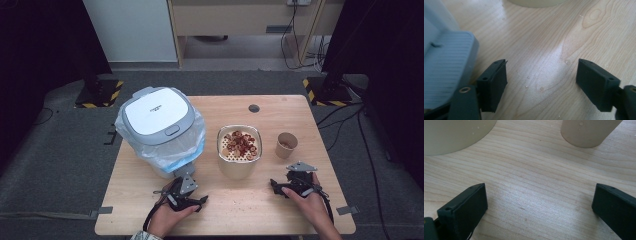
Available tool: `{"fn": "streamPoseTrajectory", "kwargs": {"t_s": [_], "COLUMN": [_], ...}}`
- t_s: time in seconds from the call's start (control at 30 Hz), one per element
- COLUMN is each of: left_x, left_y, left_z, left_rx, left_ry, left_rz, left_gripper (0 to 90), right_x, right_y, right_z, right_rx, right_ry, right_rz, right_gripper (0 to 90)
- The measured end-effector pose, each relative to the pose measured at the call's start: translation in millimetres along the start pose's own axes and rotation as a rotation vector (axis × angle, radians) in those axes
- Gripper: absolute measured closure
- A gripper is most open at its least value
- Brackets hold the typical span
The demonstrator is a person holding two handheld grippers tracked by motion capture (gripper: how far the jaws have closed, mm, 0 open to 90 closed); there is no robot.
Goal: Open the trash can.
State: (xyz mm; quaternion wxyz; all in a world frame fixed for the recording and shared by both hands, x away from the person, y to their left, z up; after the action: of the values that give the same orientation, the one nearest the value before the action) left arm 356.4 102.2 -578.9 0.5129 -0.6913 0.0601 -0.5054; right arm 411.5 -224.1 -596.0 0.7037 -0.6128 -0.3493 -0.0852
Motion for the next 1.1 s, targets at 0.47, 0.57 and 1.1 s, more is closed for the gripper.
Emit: {"fn": "streamPoseTrajectory", "kwargs": {"t_s": [0.47,0.57,1.1], "left_x": [20.0,21.5,9.9], "left_y": [-29.7,-33.1,-21.3], "left_z": [15.7,26.6,51.8], "left_rx": [0.117,0.180,0.267], "left_ry": [0.012,0.025,-0.019], "left_rz": [-0.120,-0.123,-0.063], "left_gripper": [65.5,74.1,85.8], "right_x": [0.1,0.3,0.2], "right_y": [0.1,0.2,0.1], "right_z": [-0.2,-0.2,-0.1], "right_rx": [0.001,0.002,0.007], "right_ry": [-0.004,-0.005,-0.012], "right_rz": [-0.001,0.001,-0.001], "right_gripper": [0.6,0.6,0.6]}}
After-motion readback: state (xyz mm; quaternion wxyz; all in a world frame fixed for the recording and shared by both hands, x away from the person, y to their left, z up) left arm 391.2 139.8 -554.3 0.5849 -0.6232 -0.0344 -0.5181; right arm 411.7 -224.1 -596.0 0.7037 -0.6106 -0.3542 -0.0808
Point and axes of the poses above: each handheld gripper's, and its own axes: y roughly forward along the jaws, x roughly out of its top, z roughly to its left, the point moved 8 cm from there along y, roughly forward along the jaws, and after that the axes turned 8 degrees about z, right-handed, at the moved point
